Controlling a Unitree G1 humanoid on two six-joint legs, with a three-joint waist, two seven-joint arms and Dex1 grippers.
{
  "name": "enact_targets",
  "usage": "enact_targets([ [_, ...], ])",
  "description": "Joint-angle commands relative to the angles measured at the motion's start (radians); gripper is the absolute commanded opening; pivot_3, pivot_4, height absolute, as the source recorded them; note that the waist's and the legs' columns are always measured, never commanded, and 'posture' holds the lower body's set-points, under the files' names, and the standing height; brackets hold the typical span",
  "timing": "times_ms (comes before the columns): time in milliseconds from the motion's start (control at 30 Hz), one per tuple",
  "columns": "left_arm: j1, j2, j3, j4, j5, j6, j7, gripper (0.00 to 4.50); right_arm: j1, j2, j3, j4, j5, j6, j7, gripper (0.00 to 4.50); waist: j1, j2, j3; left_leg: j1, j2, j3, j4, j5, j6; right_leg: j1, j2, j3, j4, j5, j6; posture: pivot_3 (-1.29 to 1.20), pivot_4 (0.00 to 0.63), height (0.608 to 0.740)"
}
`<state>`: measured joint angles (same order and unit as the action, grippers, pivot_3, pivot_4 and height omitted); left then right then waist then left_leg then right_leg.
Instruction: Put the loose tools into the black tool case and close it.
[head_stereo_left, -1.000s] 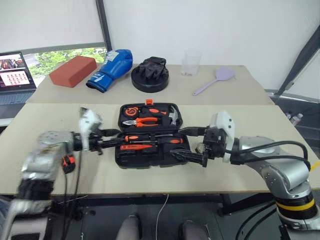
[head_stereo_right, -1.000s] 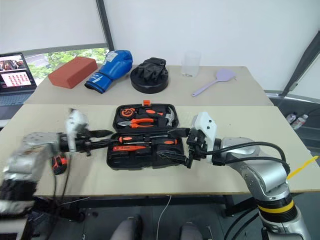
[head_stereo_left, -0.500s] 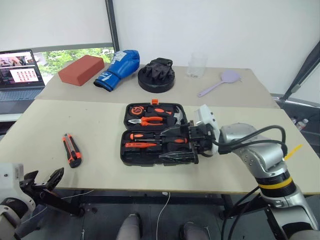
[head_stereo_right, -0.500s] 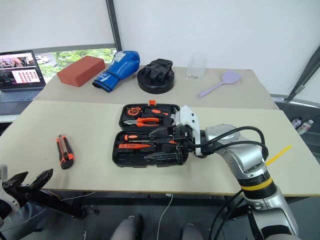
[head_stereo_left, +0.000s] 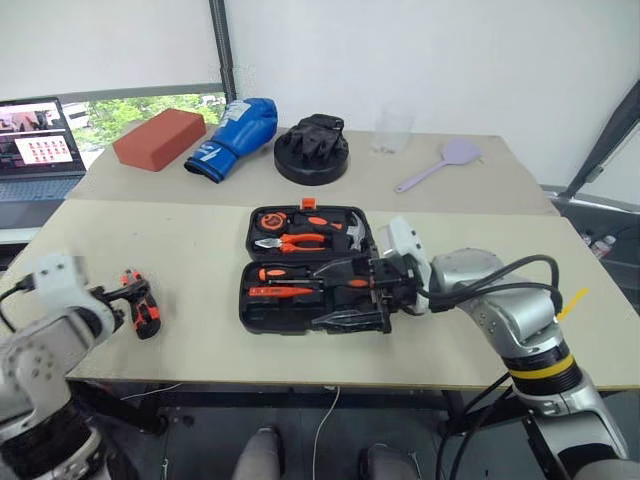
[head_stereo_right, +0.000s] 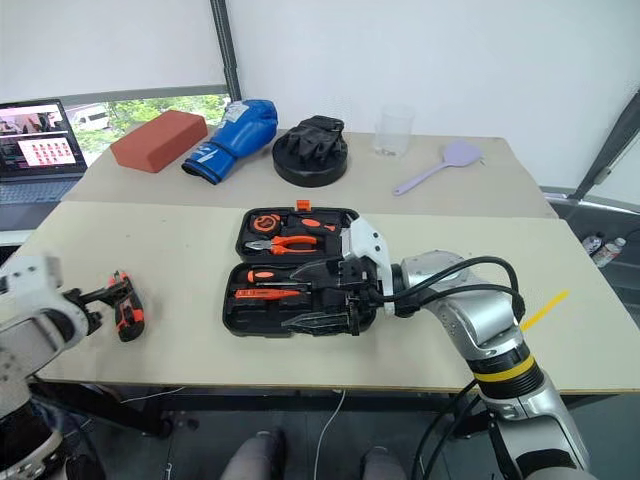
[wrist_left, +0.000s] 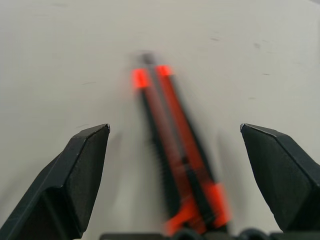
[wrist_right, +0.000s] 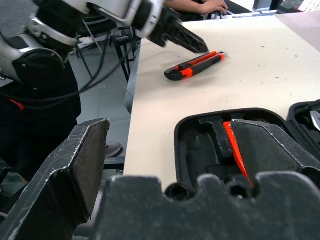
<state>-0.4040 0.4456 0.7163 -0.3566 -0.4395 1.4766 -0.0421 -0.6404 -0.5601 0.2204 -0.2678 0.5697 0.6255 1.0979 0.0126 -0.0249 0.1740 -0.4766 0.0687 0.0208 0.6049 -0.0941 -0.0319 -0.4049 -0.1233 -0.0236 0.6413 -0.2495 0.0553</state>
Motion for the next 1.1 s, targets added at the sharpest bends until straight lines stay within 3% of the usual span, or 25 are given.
enact_targets([
  [33, -0.024, -0.013, -0.049, 0.067, 0.065, 0.027, 0.051, 4.49, 0.017, 0.001, -0.034, -0.058, 0.004, -0.007, -0.033, 4.5, -0.002, -0.001, 0.0, 0.0, 0.0, 0.0, 0.0, 0.0, 0.0, 0.0, 0.0, 0.0, 0.0, 0.0, 0.0, 0.0, 0.15, 0.735],
  [100, -0.031, -0.026, -0.039, 0.097, 0.085, 0.04, 0.06, 4.49, 0.028, -0.006, -0.038, -0.074, 0.003, -0.007, -0.042, 4.5, -0.002, -0.001, 0.0, 0.0, 0.0, 0.001, -0.002, 0.0, 0.0, 0.001, 0.001, 0.002, 0.001, 0.0, 0.0, 0.0, 0.15, 0.735],
  [133, -0.035, -0.031, -0.028, 0.103, 0.091, 0.05, 0.061, 3.97, 0.032, -0.01, -0.04, -0.08, 0.001, -0.009, -0.047, 4.5, -0.002, -0.001, 0.0, 0.0, 0.0, 0.001, -0.002, 0.0, 0.0, 0.001, 0.001, 0.002, 0.001, 0.0, 0.0, 0.0, 0.15, 0.735],
  [167, -0.038, -0.033, -0.02, 0.105, 0.096, 0.06, 0.06, 3.81, 0.035, -0.014, -0.044, -0.085, 0.001, -0.01, -0.052, 4.5, -0.003, -0.001, 0.0, 0.0, 0.0, 0.001, -0.002, 0.0, 0.0, 0.001, 0.001, 0.002, 0.001, 0.0, 0.0, 0.0, 0.15, 0.735],
  [267, -0.043, -0.026, -0.006, 0.108, 0.103, 0.075, 0.044, 2.71, 0.041, -0.025, -0.06, -0.086, 0.003, -0.005, -0.065, 4.5, -0.003, -0.001, 0.0, 0.001, 0.0, 0.001, -0.002, 0.0, 0.0, -0.001, 0.001, 0.003, 0.001, -0.001, 0.001, 0.0, 0.15, 0.735],
  [367, -0.073, 0.036, -0.025, 0.133, 0.054, 0.034, -0.05, 1.66, 0.05, -0.041, -0.078, -0.09, 0.012, 0.013, -0.079, 4.5, 0.0, -0.001, 0.0, 0.001, 0.0, 0.001, -0.002, 0.0, -0.001, -0.002, 0.001, 0.003, -0.001, -0.001, 0.002, 0.0, 0.15, 0.735],
  [500, -0.108, 0.228, -0.21, 0.129, -0.083, -0.113, -0.38, 1.6, 0.077, -0.067, -0.103, -0.114, 0.031, 0.042, -0.091, 4.5, 0.009, -0.006, 0.003, -0.001, 0.001, 0.002, -0.002, 0.0, -0.001, -0.005, 0.001, 0.002, -0.001, -0.003, -0.005, 0.0, 0.15, 0.735],
  [567, -0.102, 0.379, -0.37, 0.092, -0.137, -0.261, -0.68, 1.6, 0.104, -0.082, -0.119, -0.14, 0.035, 0.053, -0.105, 4.5, 0.011, -0.007, 0.003, -0.003, 0.001, 0.003, -0.003, 0.0, -0.002, -0.007, 0.0, 0.002, -0.001, -0.001, -0.008, 0.0, 0.15, 0.735],
  [667, -0.087, 0.566, -0.611, 0.083, -0.089, -0.606, -1.117, 1.6, 0.151, -0.101, -0.14, -0.183, 0.03, 0.06, -0.133, 4.5, 0.011, -0.006, 0.002, -0.006, 0.001, 0.008, -0.007, 0.001, -0.004, -0.012, -0.001, 0.005, -0.005, 0.0, -0.01, 0.0, 0.15, 0.735],
  [733, -0.13, 0.611, -0.744, 0.156, -0.02, -0.766, -1.273, 1.6, 0.174, -0.111, -0.152, -0.204, 0.028, 0.061, -0.154, 4.5, 0.011, -0.003, 0.0, -0.006, 0.001, 0.015, -0.015, 0.002, -0.005, -0.015, -0.003, 0.009, -0.014, 0.006, -0.009, 0.0, 0.15, 0.735],
  [900, -0.369, 0.495, -1.046, 0.398, 0.167, -1.0, -1.484, 1.6, 0.24, -0.119, -0.201, -0.283, 0.056, 0.099, -0.236, 4.5, 0.017, -0.003, 0.0, -0.01, 0.002, 0.016, -0.013, 0.003, -0.003, -0.016, 0.0, 0.011, -0.01, 0.005, -0.007, 0.0, 0.15, 0.735],
  [1100, -0.503, 0.315, -1.171, 0.621, 0.304, -1.121, -1.51, 1.6, 0.315, -0.125, -0.244, -0.37, 0.081, 0.135, -0.315, 4.5, 0.022, -0.003, 0.0, -0.017, 0.003, 0.015, -0.004, 0.01, 0.007, -0.017, 0.0, 0.012, -0.011, 0.008, 0.001, 0.0, 0.15, 0.735],
])
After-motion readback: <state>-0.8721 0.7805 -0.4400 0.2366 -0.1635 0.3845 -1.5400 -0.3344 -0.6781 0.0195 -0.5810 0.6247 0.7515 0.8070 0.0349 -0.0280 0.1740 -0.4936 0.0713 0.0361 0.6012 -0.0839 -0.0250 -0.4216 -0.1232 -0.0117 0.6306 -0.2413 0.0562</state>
